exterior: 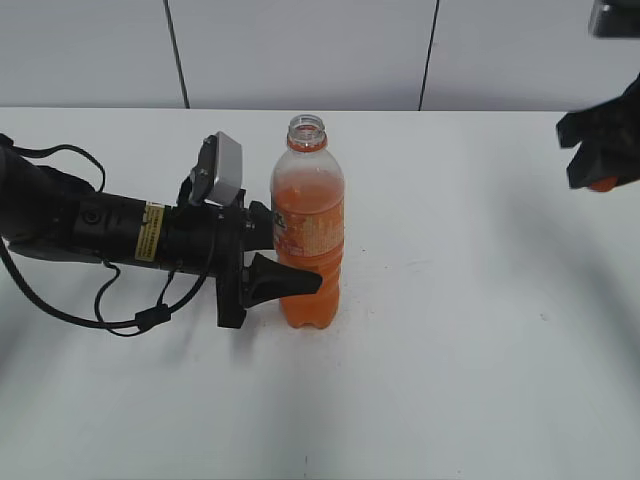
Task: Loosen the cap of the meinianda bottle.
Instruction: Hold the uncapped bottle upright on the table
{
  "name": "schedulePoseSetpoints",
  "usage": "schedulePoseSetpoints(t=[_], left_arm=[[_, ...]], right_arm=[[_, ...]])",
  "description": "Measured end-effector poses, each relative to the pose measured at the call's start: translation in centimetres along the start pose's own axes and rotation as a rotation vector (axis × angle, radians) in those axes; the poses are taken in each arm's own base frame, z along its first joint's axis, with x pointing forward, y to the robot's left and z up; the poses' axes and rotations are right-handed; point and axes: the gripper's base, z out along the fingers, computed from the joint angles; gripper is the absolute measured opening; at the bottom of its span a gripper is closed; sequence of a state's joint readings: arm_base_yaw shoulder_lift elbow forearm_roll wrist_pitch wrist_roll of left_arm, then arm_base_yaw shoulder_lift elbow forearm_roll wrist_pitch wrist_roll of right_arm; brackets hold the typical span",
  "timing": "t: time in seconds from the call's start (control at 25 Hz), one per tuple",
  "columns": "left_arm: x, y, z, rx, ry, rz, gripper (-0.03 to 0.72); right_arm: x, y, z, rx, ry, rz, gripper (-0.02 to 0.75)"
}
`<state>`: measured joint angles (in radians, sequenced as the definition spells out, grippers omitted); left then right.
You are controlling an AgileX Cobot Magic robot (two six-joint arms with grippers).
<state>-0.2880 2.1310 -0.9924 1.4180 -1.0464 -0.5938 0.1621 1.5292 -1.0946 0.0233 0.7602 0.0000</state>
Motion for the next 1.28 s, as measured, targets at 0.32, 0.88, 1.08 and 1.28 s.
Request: schedulePoseSetpoints(t=[0.32, 0.88, 1.08, 1.28], left_arm=[[-0.1, 0.1, 0.0, -0.009, -0.006, -0.007, 0.382], [-0.1, 0.2, 0.0, -0.018, -0.009, -0.012, 0.382], [-0.1, 0.2, 0.0, -0.02, -0.009, -0.013, 0.382], [-0.1, 0.2, 0.0, -0.02, -0.008, -0.013, 0.441]], right_arm=[[3.4, 0.2, 9.7, -0.039, 0.057, 0.095, 0.27], [4.2, -0.2, 15.3, -0.012, 0.029, 0.086, 0.272], [4.2, -0.2, 15.3, -0.01, 0.025, 0.054, 0.424], [4.3, -0.2, 15.4, -0.011, 0.032, 0.052, 0.601]])
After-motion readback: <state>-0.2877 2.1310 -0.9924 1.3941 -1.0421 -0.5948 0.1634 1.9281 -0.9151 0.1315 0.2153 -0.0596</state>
